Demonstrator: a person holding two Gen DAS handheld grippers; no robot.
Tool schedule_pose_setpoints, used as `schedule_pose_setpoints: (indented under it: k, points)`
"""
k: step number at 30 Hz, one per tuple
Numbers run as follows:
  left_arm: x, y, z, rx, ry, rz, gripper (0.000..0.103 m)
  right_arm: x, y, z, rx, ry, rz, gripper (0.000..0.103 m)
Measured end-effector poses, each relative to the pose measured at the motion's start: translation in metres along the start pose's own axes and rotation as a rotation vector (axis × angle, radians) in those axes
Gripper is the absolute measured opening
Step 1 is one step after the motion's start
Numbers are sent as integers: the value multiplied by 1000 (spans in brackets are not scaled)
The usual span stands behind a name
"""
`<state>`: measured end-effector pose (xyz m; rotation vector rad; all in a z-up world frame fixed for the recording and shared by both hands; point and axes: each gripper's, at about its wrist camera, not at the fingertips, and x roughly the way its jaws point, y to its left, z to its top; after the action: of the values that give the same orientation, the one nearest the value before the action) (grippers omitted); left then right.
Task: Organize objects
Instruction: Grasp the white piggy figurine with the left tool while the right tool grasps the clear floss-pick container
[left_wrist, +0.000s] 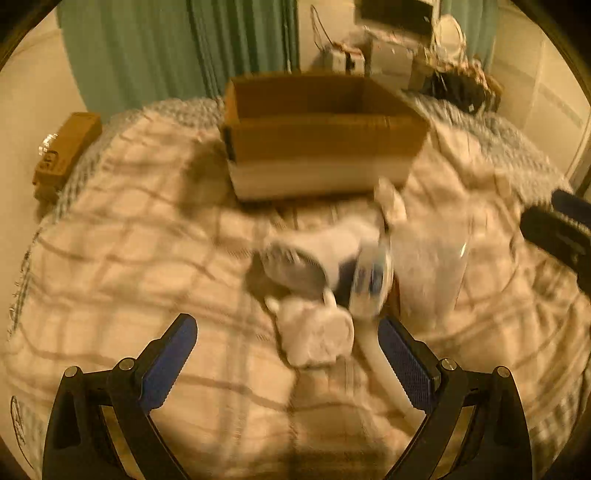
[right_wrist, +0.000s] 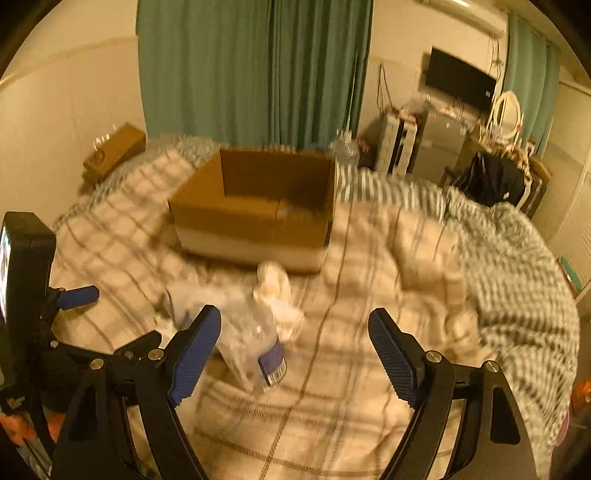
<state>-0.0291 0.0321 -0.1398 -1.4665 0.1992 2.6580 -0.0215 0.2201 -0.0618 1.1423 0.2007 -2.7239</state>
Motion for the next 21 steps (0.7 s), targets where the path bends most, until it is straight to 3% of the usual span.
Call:
schedule_pose_setpoints:
  k: [8,11,14,18,21]
  points:
    - [29,-16,-1,27,42,-11,101,36,-2,-18,27,72,40,82]
    - [43,-18,0,21,32,47,96,44,1,-22,18,94,42,82]
    - [51,-18,-3,31,47,71,87,48,3,-23,16,100,43,82]
    - [46,-17,-6,29,47,18,56,50,5,-25,12,105,49,82]
    - [38,-9,-7,-6,45,-26,56,50,9,-25,-3,99,62,82]
